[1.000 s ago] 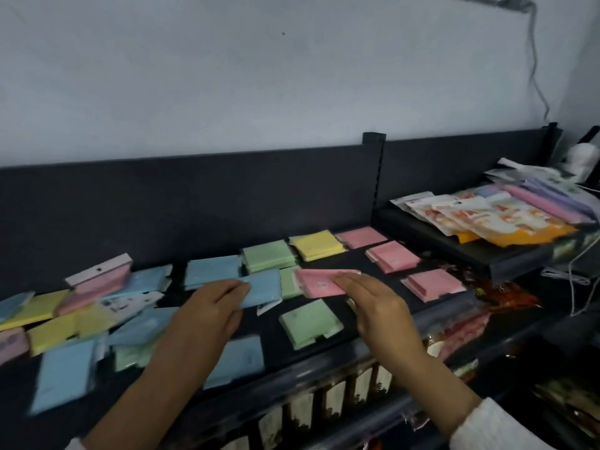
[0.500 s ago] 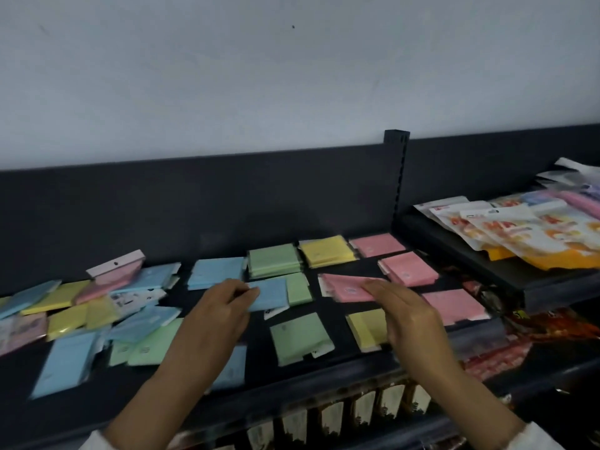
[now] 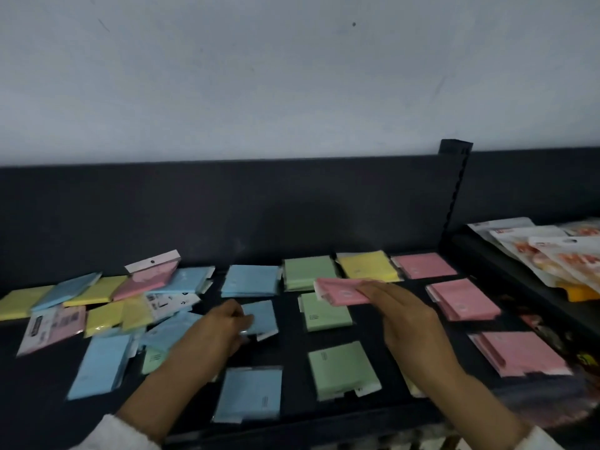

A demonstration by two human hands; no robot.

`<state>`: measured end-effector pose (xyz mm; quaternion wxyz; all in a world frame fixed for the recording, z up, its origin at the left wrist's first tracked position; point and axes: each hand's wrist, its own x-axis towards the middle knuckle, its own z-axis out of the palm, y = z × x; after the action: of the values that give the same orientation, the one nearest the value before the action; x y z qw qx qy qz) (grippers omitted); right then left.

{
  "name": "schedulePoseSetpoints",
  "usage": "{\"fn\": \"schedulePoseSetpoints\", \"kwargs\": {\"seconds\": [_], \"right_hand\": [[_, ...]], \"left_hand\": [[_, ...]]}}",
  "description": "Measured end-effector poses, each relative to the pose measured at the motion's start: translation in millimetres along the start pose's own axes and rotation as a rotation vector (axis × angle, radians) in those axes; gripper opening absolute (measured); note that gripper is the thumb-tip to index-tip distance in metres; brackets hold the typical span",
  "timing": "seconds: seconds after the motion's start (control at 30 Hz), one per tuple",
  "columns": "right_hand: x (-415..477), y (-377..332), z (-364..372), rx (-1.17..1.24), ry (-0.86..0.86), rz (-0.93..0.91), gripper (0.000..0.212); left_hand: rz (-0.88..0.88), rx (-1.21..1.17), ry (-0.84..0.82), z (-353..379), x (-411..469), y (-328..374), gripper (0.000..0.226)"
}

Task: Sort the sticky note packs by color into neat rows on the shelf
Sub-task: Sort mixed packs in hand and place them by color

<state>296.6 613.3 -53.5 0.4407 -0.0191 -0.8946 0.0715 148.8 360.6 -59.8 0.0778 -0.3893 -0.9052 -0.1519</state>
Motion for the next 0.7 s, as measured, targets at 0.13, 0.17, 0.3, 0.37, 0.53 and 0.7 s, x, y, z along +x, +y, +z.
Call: {"fn": "schedulePoseSetpoints", "kwargs": {"seconds": [0.13,0.17,0.3,0.37,0.53,0.7], "right_hand": [[2.5,4.6,4.0,-0.005,-0.012,-0.014,0.054],[2.3,5.0,3.6,-0.013,-0.012,-0.020,0.053],[-0.6,10.1,0.7,-0.061,-0.052,-0.012,0.055],[-2.5,15.4,-0.9,-0.068,-0.083,-0.003,0.061],[0.9,29.4,-8.7,-0.115,-0.102,0.014,0.064],[21.4,51.1,-8.8,-0.214,-0.255,0.067,0.061]], "left_hand": [[0.078,0.058,-0.115,-4.0,8.5,-6.8,0.037],[0.082,0.072,-0.115,-4.5,12.1,-7.9,0.037],[0.129,0.115,-0.115,2.0,23.9,-10.3,0.035],[0.150,0.097,-0.128,4.9,29.0,-9.4,0.035],[0.134,0.175,-0.211,9.6,43.9,-3.5,0.036],[0.060,0.261,-0.258,9.2,53.0,1.9,0.033]]}}
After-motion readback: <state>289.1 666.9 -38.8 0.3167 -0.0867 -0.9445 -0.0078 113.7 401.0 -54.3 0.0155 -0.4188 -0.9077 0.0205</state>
